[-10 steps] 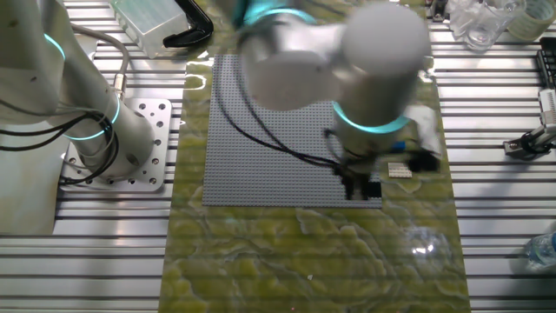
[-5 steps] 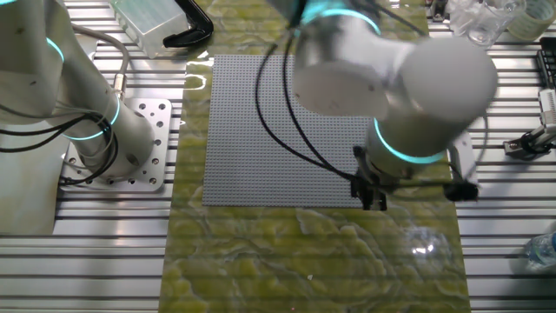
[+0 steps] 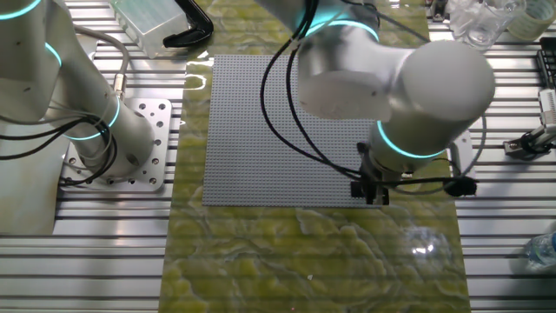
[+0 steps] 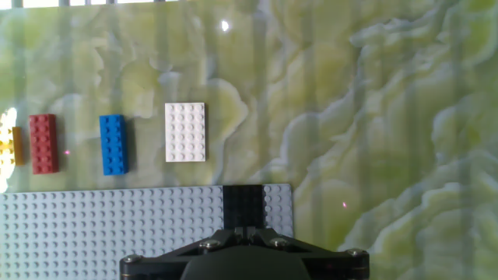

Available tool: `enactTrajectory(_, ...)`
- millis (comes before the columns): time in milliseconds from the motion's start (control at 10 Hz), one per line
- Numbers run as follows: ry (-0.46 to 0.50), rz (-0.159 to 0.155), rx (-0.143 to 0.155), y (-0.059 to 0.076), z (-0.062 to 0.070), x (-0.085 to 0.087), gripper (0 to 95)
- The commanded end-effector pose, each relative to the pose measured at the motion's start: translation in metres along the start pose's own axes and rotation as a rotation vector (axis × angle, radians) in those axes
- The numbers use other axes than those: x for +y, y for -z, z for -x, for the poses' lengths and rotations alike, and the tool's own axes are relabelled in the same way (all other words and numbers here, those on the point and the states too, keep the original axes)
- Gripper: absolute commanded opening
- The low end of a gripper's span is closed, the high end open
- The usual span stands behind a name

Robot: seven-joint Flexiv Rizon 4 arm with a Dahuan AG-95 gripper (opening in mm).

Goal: Build with small Lego blocks

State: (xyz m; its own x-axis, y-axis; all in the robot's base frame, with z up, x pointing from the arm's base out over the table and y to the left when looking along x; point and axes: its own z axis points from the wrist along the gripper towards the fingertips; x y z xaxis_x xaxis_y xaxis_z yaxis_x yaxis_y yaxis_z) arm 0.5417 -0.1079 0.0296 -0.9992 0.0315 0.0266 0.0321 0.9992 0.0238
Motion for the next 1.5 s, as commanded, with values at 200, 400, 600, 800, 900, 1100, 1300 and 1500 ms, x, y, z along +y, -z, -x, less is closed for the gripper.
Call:
enactTrajectory(200,0.015,-0.004,0.026,-0.001,0.0,-0.001,0.0)
enactTrajectory(400,0.024,0.0,0.043,-0.004,0.0,-0.001,0.0)
enactTrajectory(600,0.034,0.001,0.067,-0.006,0.0,-0.002,0.0)
enactTrajectory(800,0.042,0.003,0.078,-0.011,0.0,-0.002,0.0)
enactTrajectory(900,0.043,0.003,0.082,-0.012,-0.001,-0.002,0.0)
enactTrajectory(1100,0.044,0.003,0.084,-0.011,-0.006,-0.002,0.0)
enactTrajectory(1300,0.048,0.003,0.09,-0.01,-0.008,-0.002,0.0)
enactTrajectory(1500,0.048,0.002,0.095,-0.012,-0.008,-0.002,0.0)
